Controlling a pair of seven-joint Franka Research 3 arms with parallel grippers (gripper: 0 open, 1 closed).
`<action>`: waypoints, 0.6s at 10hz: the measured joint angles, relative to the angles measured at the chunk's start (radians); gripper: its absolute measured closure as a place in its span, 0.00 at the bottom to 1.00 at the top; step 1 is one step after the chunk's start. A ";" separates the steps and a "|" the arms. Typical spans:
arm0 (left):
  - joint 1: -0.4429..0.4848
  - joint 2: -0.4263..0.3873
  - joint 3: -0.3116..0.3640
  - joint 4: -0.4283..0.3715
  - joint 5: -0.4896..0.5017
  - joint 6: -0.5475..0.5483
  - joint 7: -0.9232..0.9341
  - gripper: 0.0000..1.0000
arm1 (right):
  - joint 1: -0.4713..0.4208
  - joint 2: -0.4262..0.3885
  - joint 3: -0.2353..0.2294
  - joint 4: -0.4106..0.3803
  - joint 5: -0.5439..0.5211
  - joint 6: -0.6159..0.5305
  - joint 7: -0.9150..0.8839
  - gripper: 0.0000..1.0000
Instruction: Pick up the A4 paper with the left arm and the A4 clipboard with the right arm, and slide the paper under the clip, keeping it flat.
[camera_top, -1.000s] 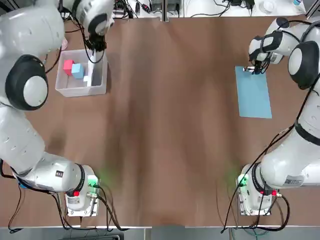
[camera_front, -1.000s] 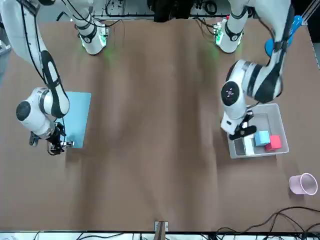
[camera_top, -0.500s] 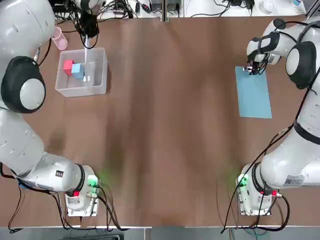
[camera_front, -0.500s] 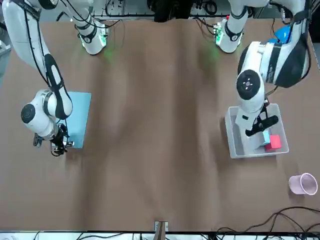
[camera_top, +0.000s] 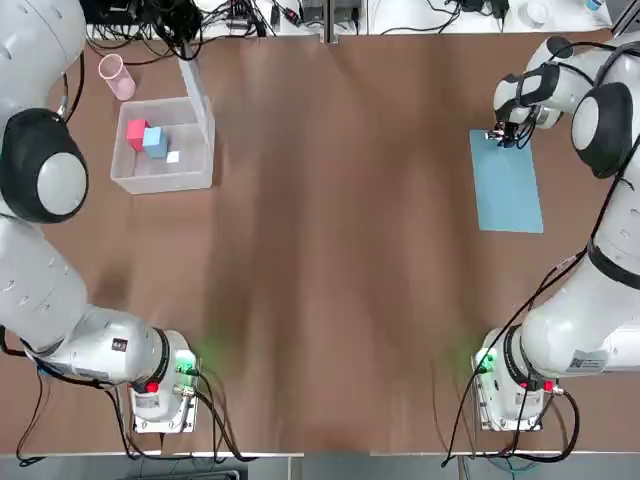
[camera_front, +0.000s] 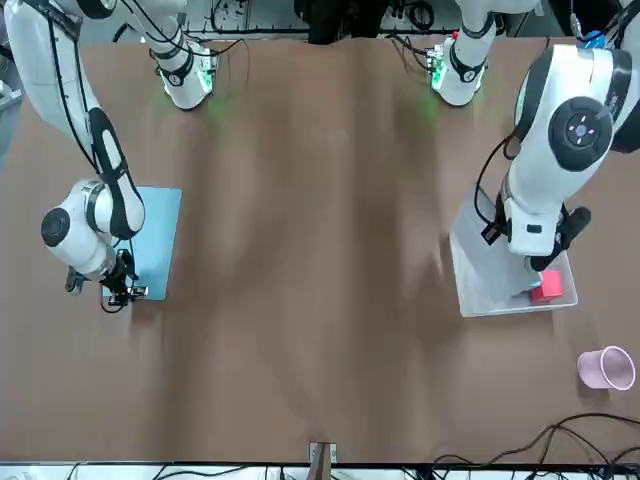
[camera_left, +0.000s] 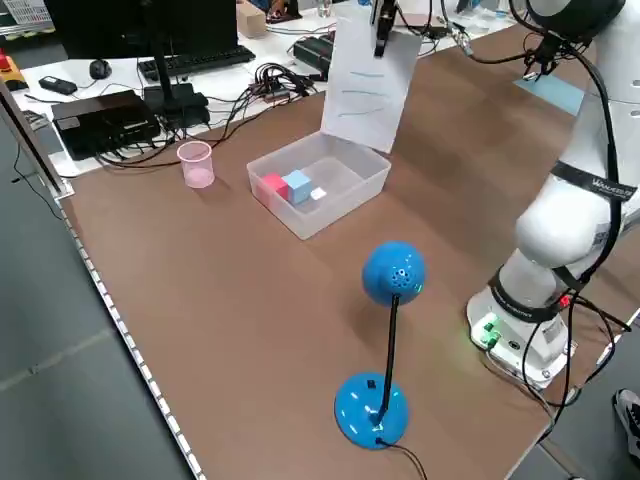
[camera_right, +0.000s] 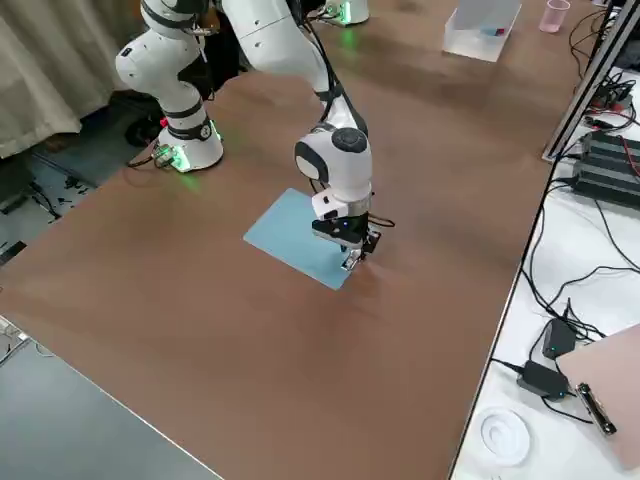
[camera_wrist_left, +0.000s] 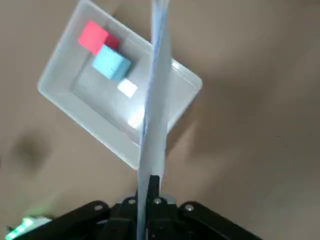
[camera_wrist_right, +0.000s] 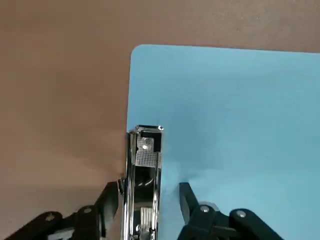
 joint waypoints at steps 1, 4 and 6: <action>-0.006 0.000 -0.001 0.011 -0.025 -0.001 -0.055 0.99 | 0.000 0.000 0.000 0.000 0.000 0.000 0.000 0.41; -0.007 0.000 -0.004 0.017 -0.091 0.004 -0.214 0.99 | 0.000 0.000 0.000 0.000 0.000 0.000 0.001 0.41; -0.004 0.001 -0.004 0.019 -0.118 0.040 -0.325 0.99 | 0.000 0.001 0.000 0.000 0.000 -0.004 0.001 0.42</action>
